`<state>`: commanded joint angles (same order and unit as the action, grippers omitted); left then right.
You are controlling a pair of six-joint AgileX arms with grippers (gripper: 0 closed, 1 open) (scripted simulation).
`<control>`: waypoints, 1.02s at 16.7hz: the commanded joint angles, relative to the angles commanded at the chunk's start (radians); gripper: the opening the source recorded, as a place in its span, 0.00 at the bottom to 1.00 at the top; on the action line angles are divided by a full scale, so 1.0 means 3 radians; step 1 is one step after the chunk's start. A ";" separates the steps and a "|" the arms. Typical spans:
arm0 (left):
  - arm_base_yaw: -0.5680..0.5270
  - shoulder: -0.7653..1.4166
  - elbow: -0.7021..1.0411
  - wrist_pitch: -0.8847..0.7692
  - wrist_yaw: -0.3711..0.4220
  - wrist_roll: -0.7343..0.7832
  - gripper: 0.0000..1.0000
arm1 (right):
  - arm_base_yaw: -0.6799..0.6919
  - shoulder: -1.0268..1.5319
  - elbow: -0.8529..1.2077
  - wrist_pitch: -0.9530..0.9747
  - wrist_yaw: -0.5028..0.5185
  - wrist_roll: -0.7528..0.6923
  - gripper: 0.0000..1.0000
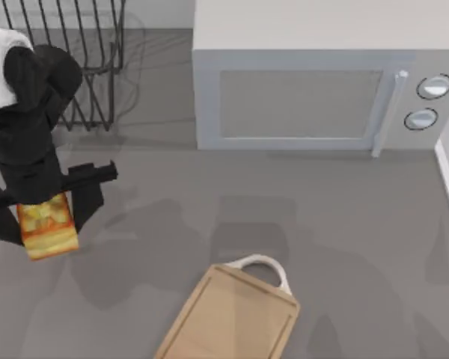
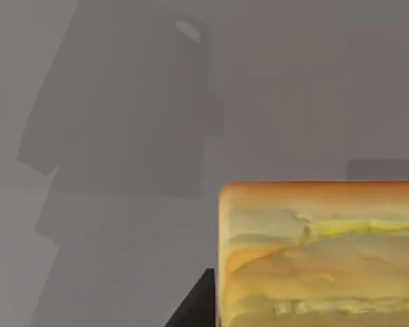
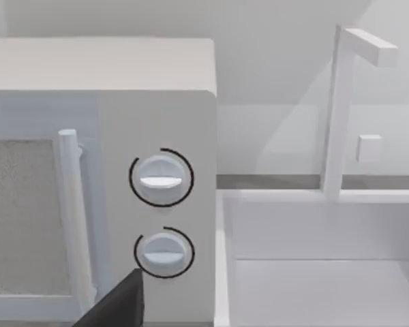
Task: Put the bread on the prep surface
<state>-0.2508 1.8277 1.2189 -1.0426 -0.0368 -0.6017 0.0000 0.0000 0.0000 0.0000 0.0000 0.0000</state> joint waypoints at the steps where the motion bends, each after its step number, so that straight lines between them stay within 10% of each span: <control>1: -0.0104 0.0022 0.0020 0.0003 -0.0001 -0.0384 0.00 | 0.0000 0.0000 0.0000 0.0000 0.0000 0.0000 1.00; 17: -0.1809 0.0176 0.0384 -0.0025 0.0065 -0.5284 0.00 | 0.0000 0.0000 0.0000 0.0000 0.0000 0.0000 1.00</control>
<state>-0.7935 1.8805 1.3341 -1.0500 -0.0172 -2.1870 0.0000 0.0000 0.0000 0.0000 0.0000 0.0000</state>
